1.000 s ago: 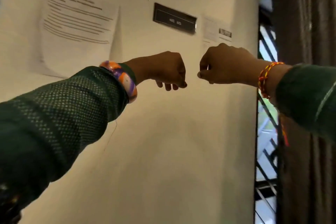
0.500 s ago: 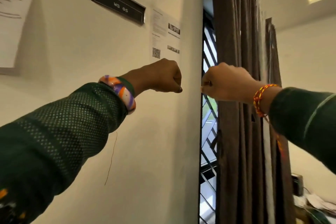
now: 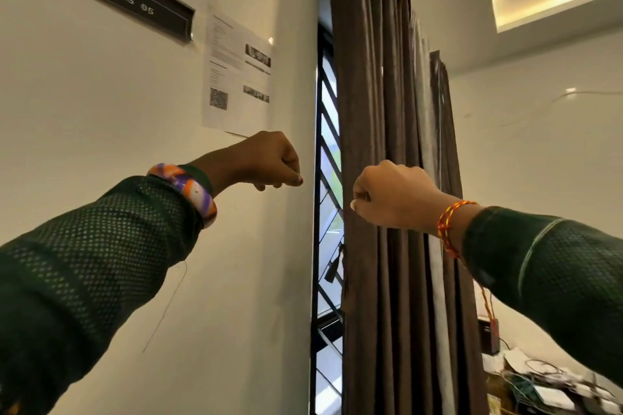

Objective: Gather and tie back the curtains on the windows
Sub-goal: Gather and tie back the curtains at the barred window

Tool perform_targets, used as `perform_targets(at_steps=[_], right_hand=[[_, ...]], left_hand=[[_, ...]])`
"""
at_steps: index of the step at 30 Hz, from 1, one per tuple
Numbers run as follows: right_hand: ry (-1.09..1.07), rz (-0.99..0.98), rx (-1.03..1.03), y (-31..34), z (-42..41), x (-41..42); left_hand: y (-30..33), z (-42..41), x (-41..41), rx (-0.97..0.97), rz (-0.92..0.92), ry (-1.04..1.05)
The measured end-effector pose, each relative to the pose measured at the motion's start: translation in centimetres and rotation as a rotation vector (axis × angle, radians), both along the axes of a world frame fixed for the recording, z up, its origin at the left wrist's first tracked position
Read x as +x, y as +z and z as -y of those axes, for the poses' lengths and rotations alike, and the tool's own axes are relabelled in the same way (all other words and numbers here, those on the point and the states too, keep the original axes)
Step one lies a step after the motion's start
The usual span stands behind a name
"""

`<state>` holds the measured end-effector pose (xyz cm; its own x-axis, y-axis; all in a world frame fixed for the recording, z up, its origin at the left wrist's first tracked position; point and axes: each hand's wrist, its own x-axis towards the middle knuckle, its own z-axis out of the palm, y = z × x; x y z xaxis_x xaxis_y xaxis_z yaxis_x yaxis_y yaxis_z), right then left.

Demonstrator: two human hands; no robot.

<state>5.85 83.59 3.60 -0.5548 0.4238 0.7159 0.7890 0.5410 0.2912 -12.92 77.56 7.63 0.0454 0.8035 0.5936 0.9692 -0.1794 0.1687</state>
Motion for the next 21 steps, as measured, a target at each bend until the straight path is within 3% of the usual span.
perform_targets(at_steps=[10, 21], right_hand=[[0.041, 0.115, -0.045, 0.0, -9.6, 13.5], [0.09, 0.123, -0.058, -0.5, -19.0, 20.6]], left_hand=[[1.2, -10.7, 11.3, 0.144, 0.062, -0.013], [1.6, -17.6, 17.8, 0.059, 0.029, 0.073]])
